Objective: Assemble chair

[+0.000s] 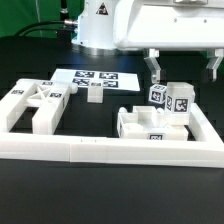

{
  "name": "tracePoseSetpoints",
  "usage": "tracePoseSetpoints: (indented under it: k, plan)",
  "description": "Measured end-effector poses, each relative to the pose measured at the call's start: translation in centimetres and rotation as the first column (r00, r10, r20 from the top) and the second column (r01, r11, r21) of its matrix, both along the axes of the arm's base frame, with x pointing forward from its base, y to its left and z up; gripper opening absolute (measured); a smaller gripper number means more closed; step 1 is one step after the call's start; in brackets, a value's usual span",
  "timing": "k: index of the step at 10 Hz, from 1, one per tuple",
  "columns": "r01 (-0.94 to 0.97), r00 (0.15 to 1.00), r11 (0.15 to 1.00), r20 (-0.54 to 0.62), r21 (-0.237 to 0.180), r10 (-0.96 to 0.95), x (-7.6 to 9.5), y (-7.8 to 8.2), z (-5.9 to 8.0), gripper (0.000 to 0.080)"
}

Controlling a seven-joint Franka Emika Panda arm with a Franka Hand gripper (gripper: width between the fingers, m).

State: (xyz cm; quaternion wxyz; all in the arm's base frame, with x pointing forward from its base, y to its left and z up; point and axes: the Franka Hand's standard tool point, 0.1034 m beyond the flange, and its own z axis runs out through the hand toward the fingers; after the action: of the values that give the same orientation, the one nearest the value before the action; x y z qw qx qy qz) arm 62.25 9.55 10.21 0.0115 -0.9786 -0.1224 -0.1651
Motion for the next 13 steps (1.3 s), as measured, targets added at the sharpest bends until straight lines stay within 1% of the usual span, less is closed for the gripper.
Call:
tracePoseSetpoints:
  k: [1, 2, 3, 5, 8, 9, 10, 11, 12, 13]
  plan:
    - [-0.008, 0.994, 1.000, -0.111, -0.010, 0.007, -0.5, -0.2, -0.4, 0.0649]
    - [-0.014, 0.983, 1.000, -0.182, -0.017, 0.010, -0.1, -0.6, -0.4, 0.0649]
    - [-0.013, 0.966, 1.000, -0.258, -0.022, 0.007, 0.1, -0.8, -0.7, 0.0649]
    - [-0.007, 0.949, 1.000, -0.314, -0.025, -0.001, -0.2, -0.6, -1.3, 0.0649]
    - [-0.007, 0.954, 1.000, -0.299, -0.023, 0.000, 0.0, -0.5, -1.4, 0.0649]
    - [-0.006, 0.956, 1.000, -0.294, -0.023, -0.001, 0.0, -0.5, -1.5, 0.0535]
    - [-0.007, 0.956, 1.000, -0.294, -0.023, 0.000, 0.0, -0.5, -1.5, 0.0401]
    - [-0.008, 0.956, 1.000, -0.292, -0.023, 0.001, 0.0, -0.5, -1.5, 0.0401]
    - [0.004, 0.956, 1.000, -0.293, -0.022, -0.011, 0.0, -0.5, -1.5, 0.0284]
    - [0.023, 0.956, 0.999, -0.293, -0.022, -0.029, 0.0, -0.5, -1.5, 0.0284]
